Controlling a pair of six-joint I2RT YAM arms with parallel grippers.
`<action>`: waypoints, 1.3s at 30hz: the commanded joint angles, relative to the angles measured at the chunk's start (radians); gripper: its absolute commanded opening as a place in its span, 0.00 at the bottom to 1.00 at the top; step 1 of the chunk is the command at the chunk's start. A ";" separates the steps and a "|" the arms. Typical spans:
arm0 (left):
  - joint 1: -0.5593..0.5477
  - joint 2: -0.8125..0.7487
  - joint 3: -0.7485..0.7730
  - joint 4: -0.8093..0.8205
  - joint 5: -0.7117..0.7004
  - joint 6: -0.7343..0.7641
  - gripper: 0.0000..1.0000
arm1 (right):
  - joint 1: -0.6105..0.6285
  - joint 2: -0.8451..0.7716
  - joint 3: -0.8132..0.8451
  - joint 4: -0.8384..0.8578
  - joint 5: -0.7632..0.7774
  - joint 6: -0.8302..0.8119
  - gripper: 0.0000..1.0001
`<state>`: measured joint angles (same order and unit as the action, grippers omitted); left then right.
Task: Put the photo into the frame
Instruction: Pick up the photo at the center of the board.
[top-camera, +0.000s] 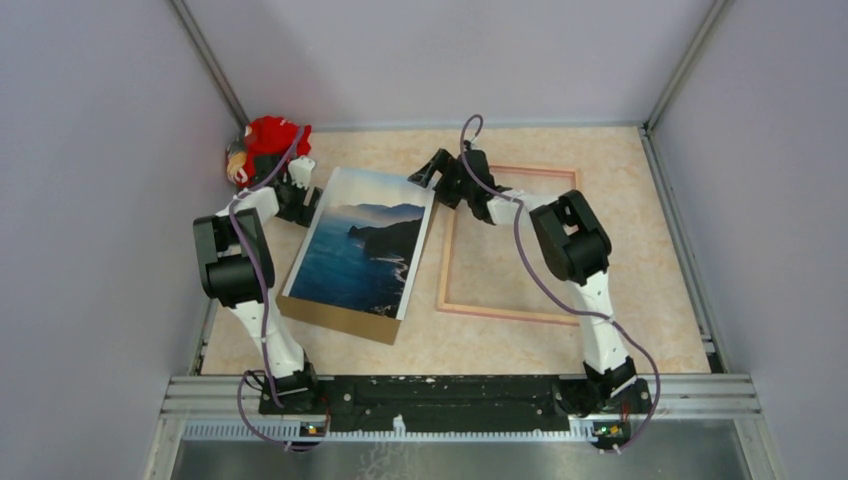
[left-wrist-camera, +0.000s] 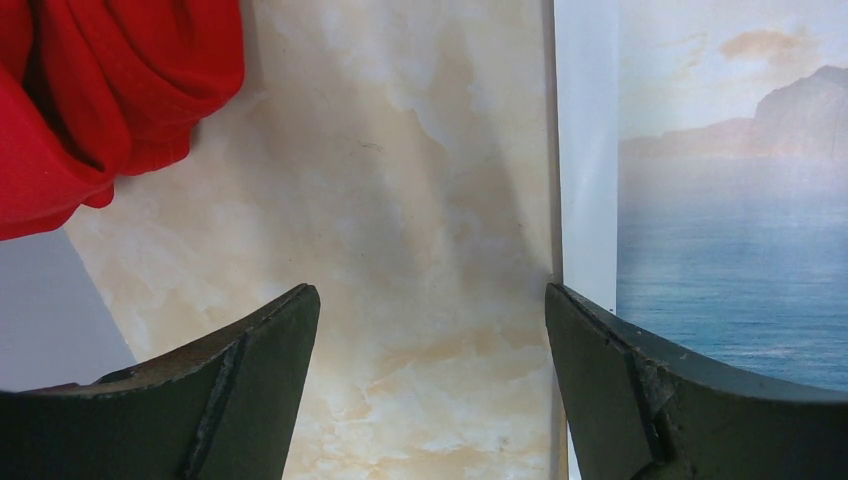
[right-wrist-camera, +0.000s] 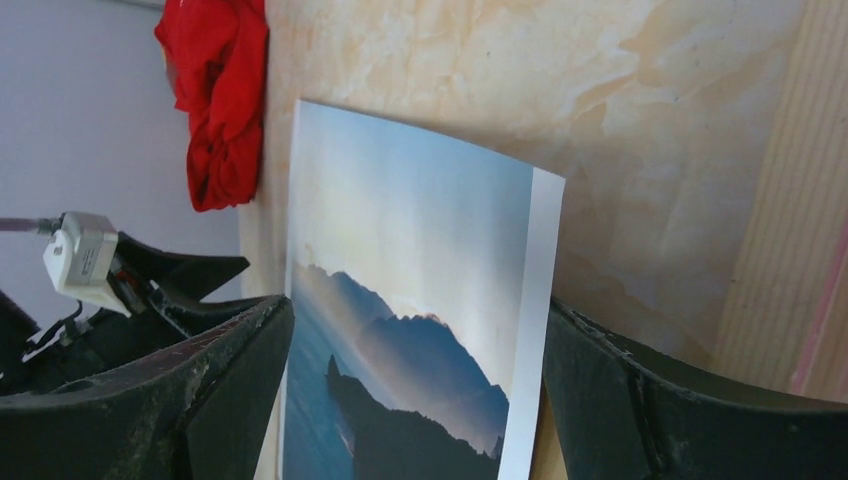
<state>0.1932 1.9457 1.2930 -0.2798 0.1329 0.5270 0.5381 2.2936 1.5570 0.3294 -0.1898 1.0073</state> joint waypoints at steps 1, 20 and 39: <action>-0.016 0.032 -0.048 -0.047 -0.009 0.016 0.90 | -0.003 -0.070 -0.045 0.098 -0.057 0.017 0.88; -0.021 0.041 -0.058 -0.045 -0.022 0.014 0.90 | 0.028 -0.112 -0.091 0.189 -0.122 -0.088 0.55; 0.006 -0.006 0.022 -0.119 -0.037 -0.026 0.96 | 0.020 -0.236 -0.009 0.051 -0.252 -0.252 0.00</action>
<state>0.1879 1.9446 1.2953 -0.2741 0.1188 0.5224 0.5602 2.2181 1.5276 0.3843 -0.3801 0.8406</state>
